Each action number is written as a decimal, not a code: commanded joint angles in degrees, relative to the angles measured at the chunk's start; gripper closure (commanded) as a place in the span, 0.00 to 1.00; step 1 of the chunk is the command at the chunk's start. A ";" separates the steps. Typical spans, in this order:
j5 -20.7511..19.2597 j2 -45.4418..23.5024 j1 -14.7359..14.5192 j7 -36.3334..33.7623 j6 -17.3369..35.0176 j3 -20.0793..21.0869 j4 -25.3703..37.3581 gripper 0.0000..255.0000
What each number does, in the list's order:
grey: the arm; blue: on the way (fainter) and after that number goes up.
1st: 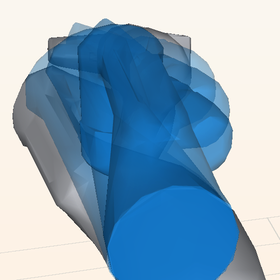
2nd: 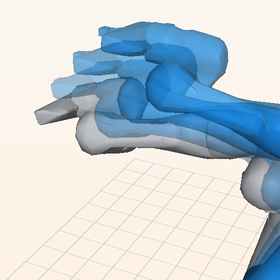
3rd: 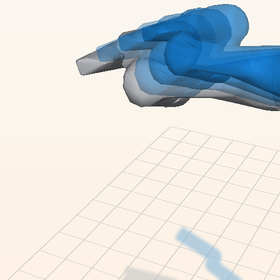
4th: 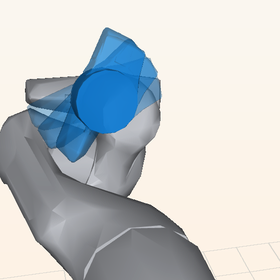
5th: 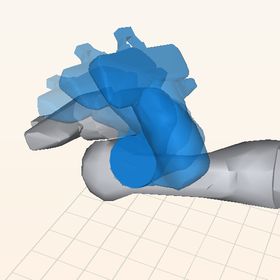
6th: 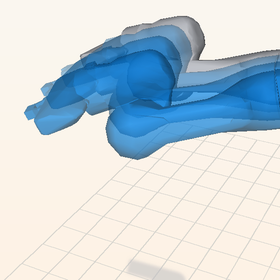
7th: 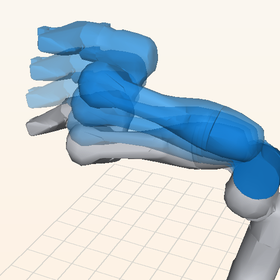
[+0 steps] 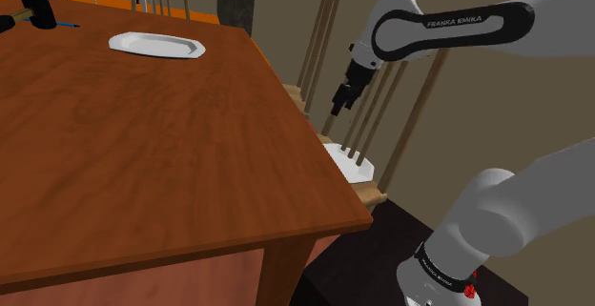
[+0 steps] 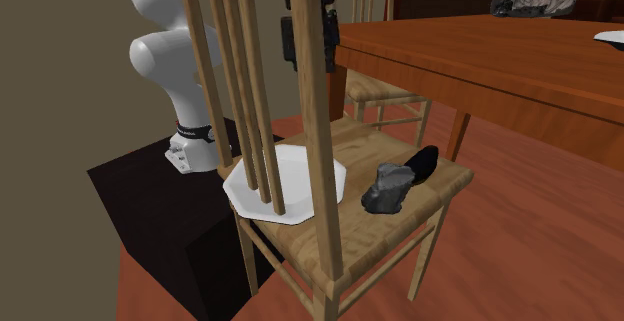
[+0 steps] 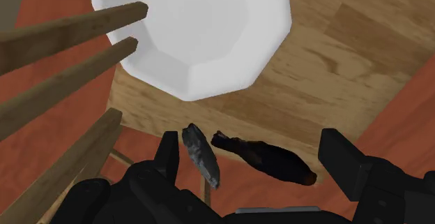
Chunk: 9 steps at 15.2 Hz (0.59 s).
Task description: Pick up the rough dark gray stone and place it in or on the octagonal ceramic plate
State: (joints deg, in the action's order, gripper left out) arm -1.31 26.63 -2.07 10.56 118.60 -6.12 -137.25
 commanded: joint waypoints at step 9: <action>1.40 -20.66 -1.96 9.85 16.84 -2.23 7.99 0.00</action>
State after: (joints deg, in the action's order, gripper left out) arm -0.24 8.46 -3.80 19.39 133.75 -8.24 -130.53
